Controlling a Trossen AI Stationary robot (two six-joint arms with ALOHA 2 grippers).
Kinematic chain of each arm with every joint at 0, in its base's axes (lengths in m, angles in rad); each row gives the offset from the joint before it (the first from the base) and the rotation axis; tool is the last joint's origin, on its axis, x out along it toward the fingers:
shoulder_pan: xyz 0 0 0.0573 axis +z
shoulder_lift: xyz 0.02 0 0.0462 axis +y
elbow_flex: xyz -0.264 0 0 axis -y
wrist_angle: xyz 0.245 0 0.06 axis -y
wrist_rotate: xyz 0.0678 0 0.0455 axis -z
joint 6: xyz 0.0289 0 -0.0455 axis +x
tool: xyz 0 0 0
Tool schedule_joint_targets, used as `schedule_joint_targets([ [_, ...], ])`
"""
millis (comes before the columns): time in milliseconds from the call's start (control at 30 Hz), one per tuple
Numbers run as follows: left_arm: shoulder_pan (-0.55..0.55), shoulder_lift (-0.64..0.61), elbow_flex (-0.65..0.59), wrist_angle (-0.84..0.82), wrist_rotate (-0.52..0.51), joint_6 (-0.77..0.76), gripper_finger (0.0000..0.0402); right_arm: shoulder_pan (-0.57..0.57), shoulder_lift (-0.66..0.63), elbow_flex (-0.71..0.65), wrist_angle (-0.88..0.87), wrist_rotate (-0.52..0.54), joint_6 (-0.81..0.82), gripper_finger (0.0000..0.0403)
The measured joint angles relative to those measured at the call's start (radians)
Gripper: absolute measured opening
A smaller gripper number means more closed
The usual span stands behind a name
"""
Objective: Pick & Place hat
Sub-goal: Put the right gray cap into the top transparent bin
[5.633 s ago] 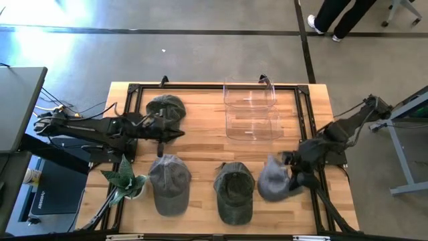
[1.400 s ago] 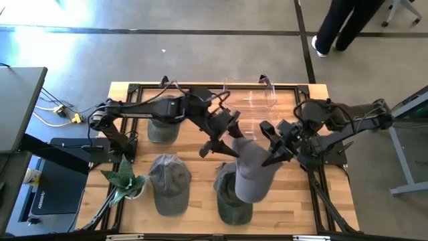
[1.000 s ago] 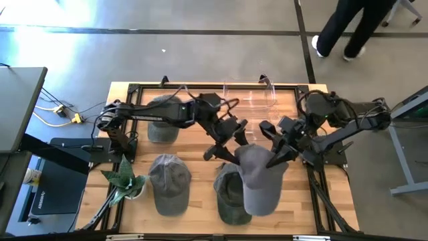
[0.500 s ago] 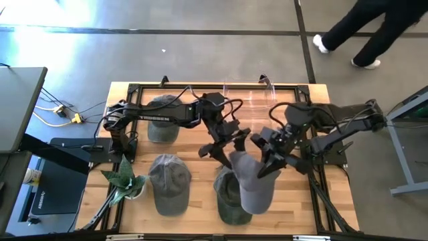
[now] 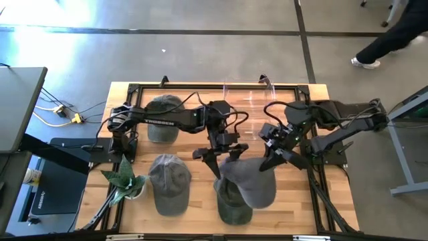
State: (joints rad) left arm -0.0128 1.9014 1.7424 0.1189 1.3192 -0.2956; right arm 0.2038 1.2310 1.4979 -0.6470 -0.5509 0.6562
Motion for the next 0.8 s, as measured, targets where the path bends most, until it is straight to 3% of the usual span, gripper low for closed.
schedule_joint_targets([
  [500, 0.034, -0.073, 0.0, -0.06, -0.152, 0.045, 0.0271, 0.093, -0.065, 0.0, 0.017, 0.204, -0.011, 0.0002],
  [800, 0.062, -0.154, 0.0, -0.064, -0.163, 0.028, 0.0185, 0.135, -0.07, 0.0, -0.013, 0.31, -0.137, 0.0002],
])
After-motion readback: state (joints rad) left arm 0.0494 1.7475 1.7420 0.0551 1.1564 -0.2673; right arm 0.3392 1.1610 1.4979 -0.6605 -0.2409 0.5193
